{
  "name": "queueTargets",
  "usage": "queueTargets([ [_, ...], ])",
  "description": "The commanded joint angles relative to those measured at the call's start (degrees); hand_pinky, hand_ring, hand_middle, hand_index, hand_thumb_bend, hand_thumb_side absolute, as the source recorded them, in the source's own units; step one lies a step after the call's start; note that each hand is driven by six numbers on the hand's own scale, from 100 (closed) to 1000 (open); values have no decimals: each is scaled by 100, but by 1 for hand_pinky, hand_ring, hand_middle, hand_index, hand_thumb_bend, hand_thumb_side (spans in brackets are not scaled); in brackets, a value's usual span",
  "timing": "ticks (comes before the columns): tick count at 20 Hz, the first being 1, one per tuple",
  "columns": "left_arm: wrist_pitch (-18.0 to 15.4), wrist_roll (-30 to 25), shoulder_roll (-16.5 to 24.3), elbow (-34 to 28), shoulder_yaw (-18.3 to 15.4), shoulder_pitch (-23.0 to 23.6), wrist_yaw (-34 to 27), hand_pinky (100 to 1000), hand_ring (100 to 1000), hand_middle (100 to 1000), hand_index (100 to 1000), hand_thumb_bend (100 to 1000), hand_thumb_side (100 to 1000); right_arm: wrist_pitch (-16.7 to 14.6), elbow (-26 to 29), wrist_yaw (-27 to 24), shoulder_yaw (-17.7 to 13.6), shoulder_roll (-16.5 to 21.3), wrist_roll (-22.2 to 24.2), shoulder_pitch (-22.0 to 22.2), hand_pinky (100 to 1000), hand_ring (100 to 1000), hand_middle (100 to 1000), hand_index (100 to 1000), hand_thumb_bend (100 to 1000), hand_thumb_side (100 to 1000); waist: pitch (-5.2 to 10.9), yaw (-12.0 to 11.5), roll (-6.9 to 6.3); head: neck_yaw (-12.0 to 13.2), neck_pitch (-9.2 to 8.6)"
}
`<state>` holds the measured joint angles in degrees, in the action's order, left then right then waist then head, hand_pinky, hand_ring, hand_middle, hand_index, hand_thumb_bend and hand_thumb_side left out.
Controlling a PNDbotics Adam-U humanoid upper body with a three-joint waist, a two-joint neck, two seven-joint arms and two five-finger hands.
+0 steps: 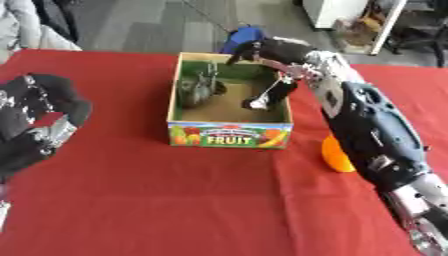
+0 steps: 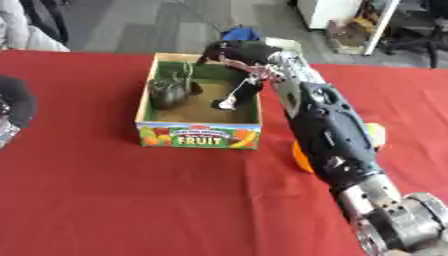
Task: Pick up objects on the table and place them in the box.
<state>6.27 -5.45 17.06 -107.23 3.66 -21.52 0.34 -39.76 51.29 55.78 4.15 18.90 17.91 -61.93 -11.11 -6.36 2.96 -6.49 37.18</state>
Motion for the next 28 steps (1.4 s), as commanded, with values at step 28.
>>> queueTargets([
  [28,-10,101,128,-60,-124,49,72,618,626,548,669,552,364,36,1901,-2410,740,1939,2314,2302,834,926,781,842,445,458,133,384,-42,143,-10],
])
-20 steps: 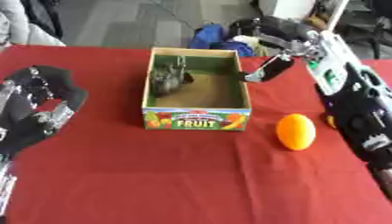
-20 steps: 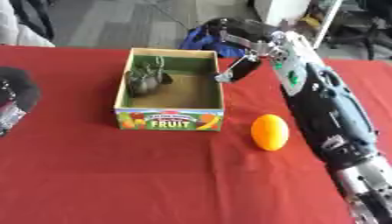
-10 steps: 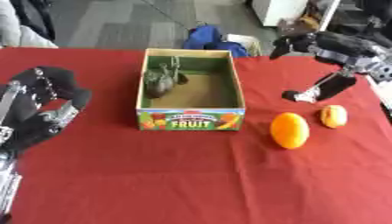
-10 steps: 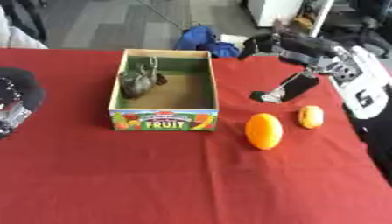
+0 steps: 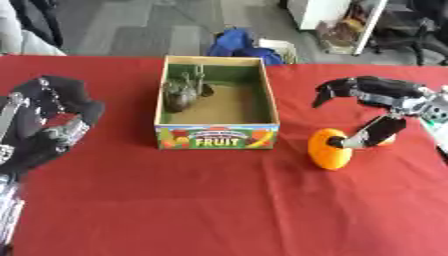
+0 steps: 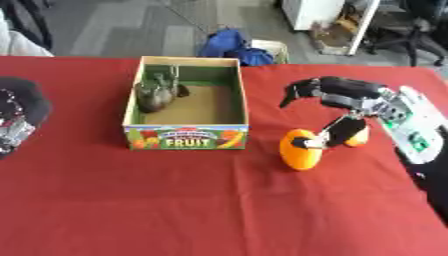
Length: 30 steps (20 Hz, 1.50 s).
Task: Pick up objects on the table and place them in the box.
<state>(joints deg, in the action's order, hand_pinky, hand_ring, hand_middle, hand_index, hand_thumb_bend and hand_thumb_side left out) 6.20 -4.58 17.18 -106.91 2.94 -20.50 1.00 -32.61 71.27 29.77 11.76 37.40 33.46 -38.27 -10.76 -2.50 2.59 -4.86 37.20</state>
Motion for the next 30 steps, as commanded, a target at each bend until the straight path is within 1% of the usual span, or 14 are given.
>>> queueTargets([
  [1,-4,14,115,-93,-52,-54,6,617,626,548,669,552,364,-692,-153,306,-25,81,788,-59,832,908,783,844,454,463,97,-3,-4,-21,-14],
  [3,-3,15,114,-92,-51,-52,7,617,626,548,669,551,364,-722,-251,581,-36,71,802,-56,808,874,792,852,486,464,96,-4,-3,-20,-19],
  [8,-2,18,113,-93,-52,-51,9,617,626,548,669,552,364,-832,-408,1483,-42,29,588,-45,789,812,780,831,481,462,93,1,-8,-23,-24],
  [10,-2,20,112,-94,-51,-53,10,617,626,549,670,551,364,-869,-452,1756,-41,7,473,-50,770,731,666,734,446,295,93,6,-13,-23,-29],
  [12,-3,20,112,-95,-51,-54,10,617,626,549,670,551,363,-893,-491,1938,-42,-14,342,-58,754,675,595,676,409,183,94,11,-18,-24,-32],
  [13,-2,20,111,-95,-51,-53,10,617,626,549,670,551,364,-903,-499,1984,-50,-25,261,-67,731,608,515,599,343,110,95,13,-21,-23,-35],
  [14,-2,21,111,-94,-52,-50,10,617,626,549,670,551,364,-905,-503,1997,-64,-36,162,-77,727,599,501,582,330,111,96,15,-24,-21,-36],
  [15,-2,21,111,-94,-53,-50,10,617,626,549,670,550,363,-903,-504,1989,-79,-45,68,-89,718,583,468,539,290,111,99,17,-26,-18,-39],
  [16,-3,22,110,-96,-54,-51,9,617,626,549,670,550,363,-901,-504,1955,-94,-52,-17,-106,716,580,461,531,278,111,101,20,-28,-16,-42],
  [17,-3,23,110,-96,-55,-50,7,617,626,549,671,550,363,-897,-497,1898,-115,-60,-86,-135,707,568,438,506,232,111,105,23,-30,-13,-41],
  [20,-2,25,111,-94,-57,-43,4,617,626,549,671,550,363,-848,-428,1606,-216,-91,-216,-275,699,557,425,494,207,115,121,38,-36,-4,-40],
  [24,-3,28,113,-93,-60,-27,-1,617,627,549,671,550,361,-676,-284,1194,-401,-165,-293,-585,693,539,410,499,186,108,148,58,-51,3,-20],
  [27,-4,19,110,-91,-50,-19,-7,617,627,549,671,550,361,-546,-310,982,-511,-296,-368,-893,683,528,393,484,178,100,172,64,-63,3,-11],
  [30,-6,19,108,-93,-48,-12,-13,617,627,549,671,550,360,-409,-459,832,-623,-505,-654,-1226,669,518,381,468,170,100,195,51,-79,4,-7],
])
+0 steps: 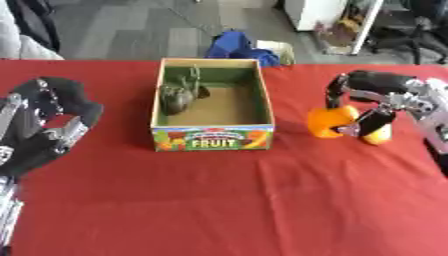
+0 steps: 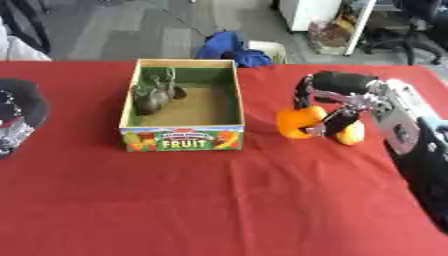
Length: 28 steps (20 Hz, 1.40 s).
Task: Pick up objects on the table and place them in the box.
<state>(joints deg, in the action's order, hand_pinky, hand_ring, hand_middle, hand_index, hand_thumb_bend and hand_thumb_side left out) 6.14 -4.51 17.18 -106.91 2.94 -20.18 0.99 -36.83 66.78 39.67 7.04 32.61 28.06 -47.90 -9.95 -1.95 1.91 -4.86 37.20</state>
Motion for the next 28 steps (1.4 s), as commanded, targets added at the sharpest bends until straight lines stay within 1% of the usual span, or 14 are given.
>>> queueTargets([
  [1,0,9,107,-93,-45,-43,-15,617,627,549,671,550,360,53,-90,-162,-167,-101,-233,-366,664,515,382,471,169,100,120,-10,-15,3,-6],
  [4,-1,-3,100,-93,-32,-48,-24,617,627,549,671,550,359,152,-408,-34,-192,-373,-601,-671,655,509,379,471,170,100,133,-36,-24,-28,-2],
  [7,-1,-16,91,-94,-18,-56,-35,617,627,549,671,550,359,170,-740,194,-185,-681,-1008,-910,650,503,379,472,162,100,137,-63,-33,-54,5],
  [13,-4,-62,66,-95,23,-100,-54,616,627,549,671,550,359,132,-1357,795,-203,-1334,-1727,-1222,646,499,383,479,166,100,128,-179,-65,-151,6],
  [14,-4,-68,61,-96,29,-107,-57,616,627,549,671,550,359,123,-1444,907,-206,-1427,-1815,-1255,647,500,386,483,154,100,123,-204,-69,-174,7],
  [15,-5,-74,55,-96,34,-114,-60,616,627,549,671,550,359,114,-1530,1005,-212,-1512,-1882,-1275,647,499,387,484,142,100,118,-223,-73,-194,10],
  [19,-3,-102,33,-98,59,-140,-74,616,628,549,671,549,360,73,-1822,1260,-231,-1804,-1942,-1296,650,504,400,498,150,100,102,-269,-77,-253,17],
  [21,-2,-116,18,-96,71,-149,-79,616,630,549,671,549,361,63,-1898,1335,-235,-1918,-1925,-1286,655,514,426,524,179,100,97,-283,-78,-264,13],
  [23,-2,-125,12,-95,76,-153,-79,616,630,549,671,549,361,21,-1946,1397,-210,-1993,-1866,-1272,659,522,444,545,189,100,93,-296,-79,-271,11],
  [24,-1,-125,10,-94,76,-153,-79,616,630,549,671,549,362,-5,-1965,1421,-200,-2020,-1832,-1264,668,544,489,595,214,121,92,-302,-78,-284,10],
  [25,0,-125,9,-93,77,-153,-79,616,630,549,671,549,362,-35,-1978,1439,-192,-2041,-1802,-1258,669,548,496,602,219,133,91,-304,-78,-291,9],
  [26,0,-127,8,-92,79,-153,-80,616,631,549,671,549,362,-70,-1980,1451,-185,-2054,-1778,-1254,689,590,574,667,254,222,90,-305,-77,-293,10],
  [27,-1,-129,7,-92,79,-153,-81,616,631,549,671,549,362,-105,-1972,1457,-180,-2058,-1759,-1251,691,595,585,676,258,232,90,-305,-76,-293,12],
  [28,0,-128,6,-91,78,-152,-80,616,631,549,671,549,362,-146,-1946,1452,-176,-2055,-1754,-1252,713,648,685,752,297,302,90,-301,-75,-291,16],
])
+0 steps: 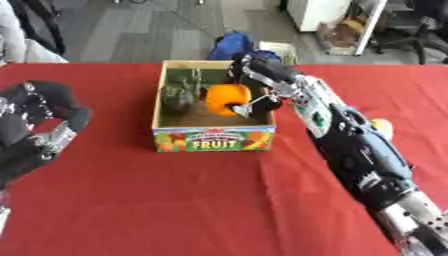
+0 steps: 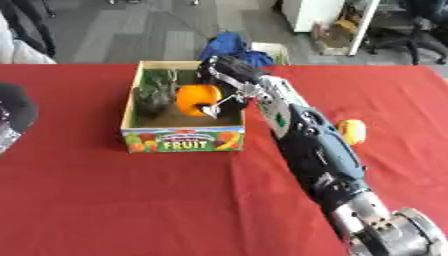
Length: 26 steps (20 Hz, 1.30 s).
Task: Pick up objects on the table and place them in the box.
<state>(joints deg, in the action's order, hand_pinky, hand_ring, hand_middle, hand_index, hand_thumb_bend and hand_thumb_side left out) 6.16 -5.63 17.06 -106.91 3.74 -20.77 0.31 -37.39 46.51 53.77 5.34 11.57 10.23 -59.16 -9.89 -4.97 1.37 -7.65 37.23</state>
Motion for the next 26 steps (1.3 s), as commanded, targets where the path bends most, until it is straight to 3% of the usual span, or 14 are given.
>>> queueTargets([
  [1,-1,-14,18,-89,-2,-90,-11,616,631,549,671,549,363,-129,118,21,-6,60,21,-126,717,659,706,768,303,314,84,7,-21,-9,15],
  [4,0,-13,16,-86,-3,-84,-9,616,632,549,671,548,363,-192,264,-138,-20,122,-43,-118,730,690,764,825,324,351,84,28,-19,-2,16],
  [8,-1,-3,24,-84,-14,-69,-2,616,632,550,672,547,363,-253,567,-484,37,311,-27,-88,730,686,749,836,332,341,88,82,-18,28,8],
  [14,-3,40,60,-88,-54,-37,15,616,633,550,672,548,363,-280,1401,-1190,199,1071,180,186,731,687,731,840,348,302,93,216,-8,127,-3],
  [21,-1,82,115,-88,-94,-4,52,616,635,550,672,547,364,-132,2340,-2092,213,2293,623,1069,732,696,737,844,357,325,75,372,39,218,-30],
  [26,-1,95,130,-92,-104,-9,65,616,636,550,672,545,364,35,2651,-2374,62,2784,860,1718,733,702,748,853,361,366,55,410,57,243,-38],
])
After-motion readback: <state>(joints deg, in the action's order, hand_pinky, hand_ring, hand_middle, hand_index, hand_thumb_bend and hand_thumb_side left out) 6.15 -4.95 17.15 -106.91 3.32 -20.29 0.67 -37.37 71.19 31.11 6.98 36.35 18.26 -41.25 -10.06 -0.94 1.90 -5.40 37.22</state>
